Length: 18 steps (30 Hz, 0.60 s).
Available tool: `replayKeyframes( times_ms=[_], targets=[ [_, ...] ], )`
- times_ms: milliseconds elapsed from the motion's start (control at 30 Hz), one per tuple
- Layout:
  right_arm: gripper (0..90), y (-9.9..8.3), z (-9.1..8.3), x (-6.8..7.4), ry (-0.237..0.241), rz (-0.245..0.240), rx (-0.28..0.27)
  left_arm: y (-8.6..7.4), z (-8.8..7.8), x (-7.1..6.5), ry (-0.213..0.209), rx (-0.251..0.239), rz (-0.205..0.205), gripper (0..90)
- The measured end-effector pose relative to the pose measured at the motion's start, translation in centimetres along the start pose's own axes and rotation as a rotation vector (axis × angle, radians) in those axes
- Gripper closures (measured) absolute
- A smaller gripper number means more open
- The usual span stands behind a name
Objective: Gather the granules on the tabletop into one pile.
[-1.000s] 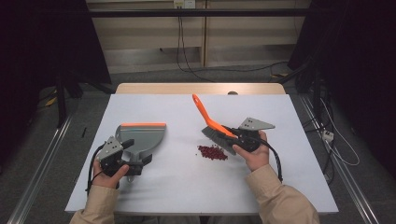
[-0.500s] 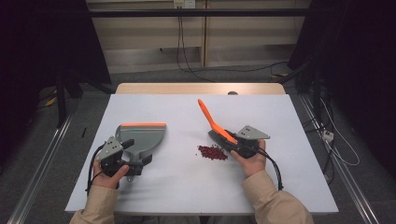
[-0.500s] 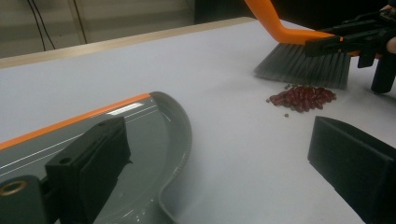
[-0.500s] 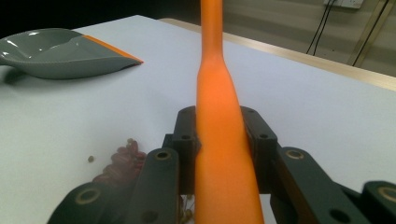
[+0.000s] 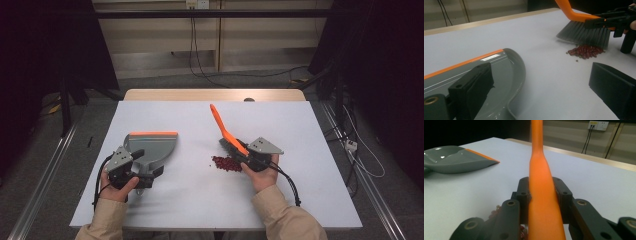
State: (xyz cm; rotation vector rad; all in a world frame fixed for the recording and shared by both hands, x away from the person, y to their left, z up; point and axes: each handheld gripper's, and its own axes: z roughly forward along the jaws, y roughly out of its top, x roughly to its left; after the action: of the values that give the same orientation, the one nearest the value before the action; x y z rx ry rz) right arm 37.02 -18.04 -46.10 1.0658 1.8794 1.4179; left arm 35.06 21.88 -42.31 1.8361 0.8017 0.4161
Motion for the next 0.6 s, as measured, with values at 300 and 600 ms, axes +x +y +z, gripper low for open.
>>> replayKeyframes(
  times_ms=[300,600],
  targets=[
    [71.2,0.1,0.6,0.6,-0.001,-0.015,-0.002,0.0,-0.1,0.0,-0.001,-0.002,0.006,5.0],
    [71.2,1.2,-0.5,-0.3,0.029,-0.015,-0.031,0.0,-0.1,0.0,-0.002,0.0,0.008,5.0]
  ],
)
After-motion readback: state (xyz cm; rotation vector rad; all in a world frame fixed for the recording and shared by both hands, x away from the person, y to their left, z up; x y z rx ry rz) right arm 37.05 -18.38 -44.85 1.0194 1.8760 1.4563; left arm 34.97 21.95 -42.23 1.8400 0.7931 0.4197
